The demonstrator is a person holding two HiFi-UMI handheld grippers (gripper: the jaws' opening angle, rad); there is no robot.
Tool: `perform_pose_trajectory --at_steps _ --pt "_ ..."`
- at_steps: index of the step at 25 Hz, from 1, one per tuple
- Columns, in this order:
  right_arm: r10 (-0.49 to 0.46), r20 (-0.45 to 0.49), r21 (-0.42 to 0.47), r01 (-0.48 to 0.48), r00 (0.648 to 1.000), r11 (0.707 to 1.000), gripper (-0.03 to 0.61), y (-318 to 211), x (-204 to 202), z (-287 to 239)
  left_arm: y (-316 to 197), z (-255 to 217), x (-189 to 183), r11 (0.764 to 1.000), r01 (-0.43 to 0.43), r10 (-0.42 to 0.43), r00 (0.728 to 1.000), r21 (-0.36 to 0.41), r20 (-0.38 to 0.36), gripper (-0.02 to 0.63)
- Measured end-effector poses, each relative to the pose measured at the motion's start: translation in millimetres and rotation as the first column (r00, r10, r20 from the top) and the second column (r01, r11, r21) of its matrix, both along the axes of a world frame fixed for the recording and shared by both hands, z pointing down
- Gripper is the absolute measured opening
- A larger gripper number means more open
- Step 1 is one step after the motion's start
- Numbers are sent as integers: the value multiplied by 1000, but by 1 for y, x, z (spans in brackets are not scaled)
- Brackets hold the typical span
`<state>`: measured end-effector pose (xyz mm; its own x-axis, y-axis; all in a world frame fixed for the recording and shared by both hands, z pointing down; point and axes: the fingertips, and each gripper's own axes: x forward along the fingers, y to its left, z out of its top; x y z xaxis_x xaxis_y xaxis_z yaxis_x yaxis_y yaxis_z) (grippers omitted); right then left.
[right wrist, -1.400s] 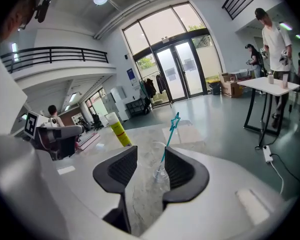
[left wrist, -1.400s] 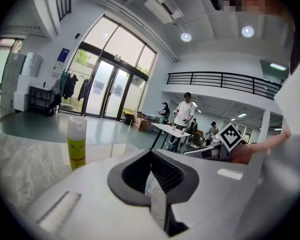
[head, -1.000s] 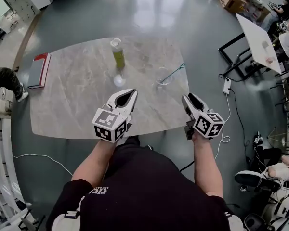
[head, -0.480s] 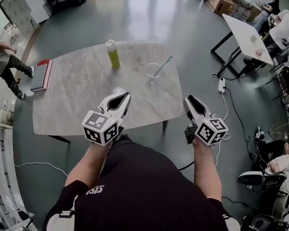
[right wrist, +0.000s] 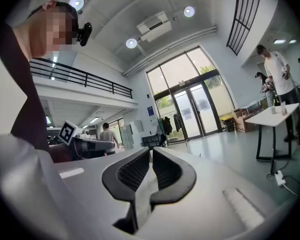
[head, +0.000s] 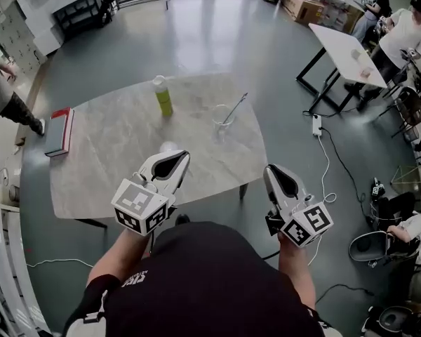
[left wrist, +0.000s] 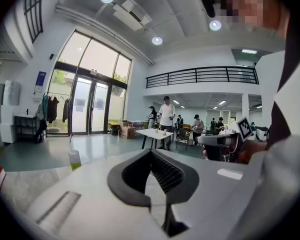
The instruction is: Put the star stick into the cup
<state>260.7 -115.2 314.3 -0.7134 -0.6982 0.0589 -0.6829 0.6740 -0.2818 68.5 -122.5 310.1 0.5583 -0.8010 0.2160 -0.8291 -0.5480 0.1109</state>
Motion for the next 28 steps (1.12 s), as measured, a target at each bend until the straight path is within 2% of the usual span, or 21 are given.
perform_pose_trajectory --at_steps 2,5,9,13,28 --pt "-27 22 16 26 999 1000 15 7 -13 -8 2 -2 -4 1000 -2 2 1000 0 -26 3" --pt "-61 73 41 58 995 997 15 9 -27 -22 2 -6 -12 1000 4 -4 999 9 -50 3" --pt "-122 18 104 120 992 987 14 9 -45 -30 -2 -9 -23 999 32 -30 998 29 -57 3" --pt "-177 -23 117 178 984 977 12 9 -60 -26 -4 -5 -31 997 64 -61 996 36 -60 3" --pt "-175 -28 89 177 984 980 12 -9 -73 -18 -12 0 -46 996 88 -86 995 33 -57 3"
